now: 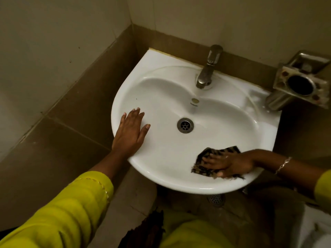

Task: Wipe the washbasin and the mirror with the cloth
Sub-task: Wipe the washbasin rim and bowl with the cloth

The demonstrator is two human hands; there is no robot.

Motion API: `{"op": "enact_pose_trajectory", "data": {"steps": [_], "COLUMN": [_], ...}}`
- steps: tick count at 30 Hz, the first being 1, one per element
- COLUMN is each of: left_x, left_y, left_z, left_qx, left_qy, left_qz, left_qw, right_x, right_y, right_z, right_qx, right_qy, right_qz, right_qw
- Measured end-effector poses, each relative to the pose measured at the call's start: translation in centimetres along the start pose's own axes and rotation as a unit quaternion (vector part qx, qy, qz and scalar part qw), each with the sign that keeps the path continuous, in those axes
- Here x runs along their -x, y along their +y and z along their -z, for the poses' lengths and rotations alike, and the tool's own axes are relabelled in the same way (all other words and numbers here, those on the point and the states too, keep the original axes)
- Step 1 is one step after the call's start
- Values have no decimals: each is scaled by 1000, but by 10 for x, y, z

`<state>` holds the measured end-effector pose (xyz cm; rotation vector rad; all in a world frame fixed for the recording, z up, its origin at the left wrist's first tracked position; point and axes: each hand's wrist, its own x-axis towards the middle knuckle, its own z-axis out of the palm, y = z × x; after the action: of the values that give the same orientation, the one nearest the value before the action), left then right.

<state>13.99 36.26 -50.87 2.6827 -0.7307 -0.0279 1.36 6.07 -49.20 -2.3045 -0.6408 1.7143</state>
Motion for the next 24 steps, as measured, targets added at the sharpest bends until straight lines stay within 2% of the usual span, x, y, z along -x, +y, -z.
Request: {"op": "enact_pose_trajectory", "data": {"steps": [3, 7, 8, 10, 12, 13, 17, 22, 24], "left_x": [0, -1, -1, -1, -2, -2, -1, -2, -2], "left_y": [2, 3, 3, 3, 3, 3, 1, 1, 2], "left_z": [1, 1, 1, 1, 1, 0, 0, 0, 0], "left_qx": [-8, -19, -22, -29, -31, -32, -18, -29, -33], "left_qy": [-8, -12, -14, -20, -21, -21, -21, -30, -31], "left_qz": [-2, -1, -1, 0, 1, 2, 8, 8, 8], "left_qw": [1000, 1000, 1000, 999, 999, 999, 1000, 999, 999], "right_x": [7, 10, 8, 4, -4, -9, -24, -37, -37], "right_y": [20, 48, 57, 75, 89, 93, 76, 59, 60], "right_z": [7, 16, 19, 29, 50, 60, 96, 123, 120], "right_qx": [114, 274, 308, 377, 464, 474, 547, 609, 614], "right_qy": [-11, 111, 139, 229, 301, 322, 328, 306, 295], "right_qz": [-92, -214, -220, -157, -114, -107, -120, -161, -180], "right_qw": [989, 931, 915, 884, 825, 813, 761, 714, 709]}}
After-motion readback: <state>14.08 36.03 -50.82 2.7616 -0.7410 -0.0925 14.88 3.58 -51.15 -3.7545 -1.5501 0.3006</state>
